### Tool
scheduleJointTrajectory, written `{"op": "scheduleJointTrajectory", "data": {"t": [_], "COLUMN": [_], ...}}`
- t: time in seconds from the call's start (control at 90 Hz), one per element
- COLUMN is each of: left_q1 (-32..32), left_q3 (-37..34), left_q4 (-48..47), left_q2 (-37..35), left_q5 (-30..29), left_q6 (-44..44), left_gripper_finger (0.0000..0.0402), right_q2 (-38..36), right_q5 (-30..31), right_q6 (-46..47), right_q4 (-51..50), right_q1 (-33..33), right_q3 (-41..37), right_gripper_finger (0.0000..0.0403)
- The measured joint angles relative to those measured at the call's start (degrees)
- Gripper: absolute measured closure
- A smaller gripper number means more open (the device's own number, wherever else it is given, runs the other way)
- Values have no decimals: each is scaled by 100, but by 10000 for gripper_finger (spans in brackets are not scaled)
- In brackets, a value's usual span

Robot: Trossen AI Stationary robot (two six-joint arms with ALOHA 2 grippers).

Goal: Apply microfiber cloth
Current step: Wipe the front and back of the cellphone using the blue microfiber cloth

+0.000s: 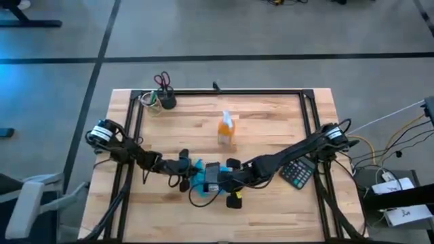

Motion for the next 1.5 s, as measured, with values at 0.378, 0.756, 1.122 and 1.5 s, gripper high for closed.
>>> {"op": "scheduleJointTrajectory", "data": {"t": [0.378, 0.756, 1.122, 1.5], "left_q1": [-48, -111, -224, -1060], "left_q3": [-16, 0, -53, 265], "left_q4": [263, 731, -448, -423], "left_q2": [-79, -276, -891, -734], "left_q5": [287, 915, 1111, 1232], "left_q6": [-27, -155, -607, -257], "left_gripper_finger": [402, 401, 401, 401], "right_q2": [1251, 2225, 2236, 1630], "right_q5": [55, 1537, 2663, 3867], "right_q6": [-346, -84, 190, 867], "right_q4": [2020, 3585, 3388, 1329], "right_q1": [-291, -331, -179, 42], "right_q3": [-11, 19, 9, -37], "right_gripper_finger": [403, 403, 402, 403]}}
